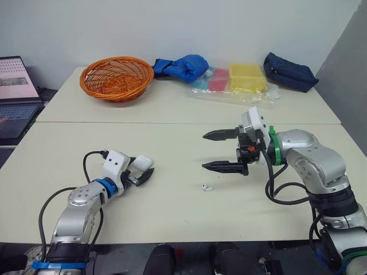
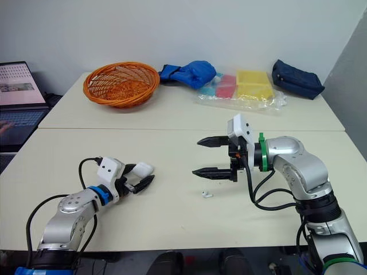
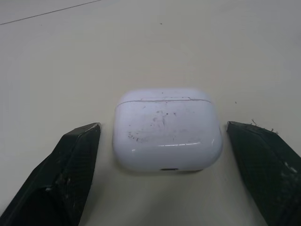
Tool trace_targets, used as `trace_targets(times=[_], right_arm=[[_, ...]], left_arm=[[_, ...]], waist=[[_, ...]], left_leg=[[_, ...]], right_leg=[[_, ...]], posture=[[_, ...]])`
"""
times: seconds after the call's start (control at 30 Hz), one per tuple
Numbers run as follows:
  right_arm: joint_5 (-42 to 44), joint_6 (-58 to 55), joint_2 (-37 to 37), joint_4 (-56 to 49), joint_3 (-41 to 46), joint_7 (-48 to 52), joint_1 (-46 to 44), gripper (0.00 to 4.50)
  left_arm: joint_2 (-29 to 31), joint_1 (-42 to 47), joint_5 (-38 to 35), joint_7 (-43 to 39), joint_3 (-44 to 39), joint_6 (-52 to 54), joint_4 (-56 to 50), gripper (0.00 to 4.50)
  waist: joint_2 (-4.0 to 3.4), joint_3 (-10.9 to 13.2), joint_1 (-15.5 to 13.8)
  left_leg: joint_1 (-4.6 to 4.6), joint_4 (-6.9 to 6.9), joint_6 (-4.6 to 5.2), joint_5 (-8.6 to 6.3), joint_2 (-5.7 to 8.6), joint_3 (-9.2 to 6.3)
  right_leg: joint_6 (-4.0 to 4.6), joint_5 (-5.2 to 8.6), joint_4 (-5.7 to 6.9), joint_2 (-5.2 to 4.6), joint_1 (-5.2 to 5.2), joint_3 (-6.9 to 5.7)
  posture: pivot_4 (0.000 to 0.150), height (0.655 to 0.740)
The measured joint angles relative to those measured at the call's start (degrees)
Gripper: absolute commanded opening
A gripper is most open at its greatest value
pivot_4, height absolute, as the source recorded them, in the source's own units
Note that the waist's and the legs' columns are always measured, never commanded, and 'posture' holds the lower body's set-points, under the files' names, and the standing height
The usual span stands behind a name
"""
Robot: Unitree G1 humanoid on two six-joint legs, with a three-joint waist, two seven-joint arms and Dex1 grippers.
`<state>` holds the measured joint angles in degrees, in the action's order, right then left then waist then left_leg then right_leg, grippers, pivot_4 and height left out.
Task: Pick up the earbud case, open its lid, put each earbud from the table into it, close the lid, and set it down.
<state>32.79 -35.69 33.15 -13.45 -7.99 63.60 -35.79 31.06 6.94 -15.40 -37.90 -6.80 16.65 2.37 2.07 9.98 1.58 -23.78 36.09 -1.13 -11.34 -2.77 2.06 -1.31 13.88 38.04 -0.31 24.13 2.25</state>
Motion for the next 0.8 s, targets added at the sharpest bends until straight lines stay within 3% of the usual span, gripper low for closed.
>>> trace_targets(times=[0.1,0.43,0.63,0.8], right_arm=[[0.0,-0.2,0.2,0.0,0.0,-0.1,0.0,4.5],[0.0,-0.6,0.7,0.1,0.3,-0.3,0.2,4.5],[0.3,-2.1,0.6,2.7,2.8,-2.4,-1.9,4.5],[0.8,-11.4,1.8,7.6,2.5,-4.4,-7.6,4.5]], left_arm=[[0.2,0.0,-0.1,-0.5,-0.2,0.1,0.1,2.78],[1.2,3.2,1.0,-3.0,0.2,-3.5,4.8,2.78],[4.3,13.1,3.2,-7.1,0.4,-16.3,4.4,2.78],[5.2,21.1,9.7,-11.2,5.5,-35.0,10.3,2.78]], waist=[[0.0,0.0,0.0],[0.02,0.0,-0.1],[0.07,0.0,-0.2],[0.07,0.0,-0.1]], left_leg=[[0.0,0.0,0.0,0.0,0.0,-0.01],[-0.04,0.01,0.0,0.0,0.02,-0.02],[-0.1,-0.01,0.0,0.0,0.02,0.05],[-0.13,-0.03,0.0,-0.01,0.07,0.33]], right_leg=[[-0.01,0.0,-0.02,0.0,0.0,-0.01],[0.04,0.0,-0.01,0.0,0.01,-0.05],[0.16,-0.12,-0.1,0.0,0.02,-0.07],[0.21,-0.19,-0.15,0.0,0.08,-0.06]], posture=[[0.15,0.74],[0.15,0.74],[0.15,0.74],[0.15,0.74]])
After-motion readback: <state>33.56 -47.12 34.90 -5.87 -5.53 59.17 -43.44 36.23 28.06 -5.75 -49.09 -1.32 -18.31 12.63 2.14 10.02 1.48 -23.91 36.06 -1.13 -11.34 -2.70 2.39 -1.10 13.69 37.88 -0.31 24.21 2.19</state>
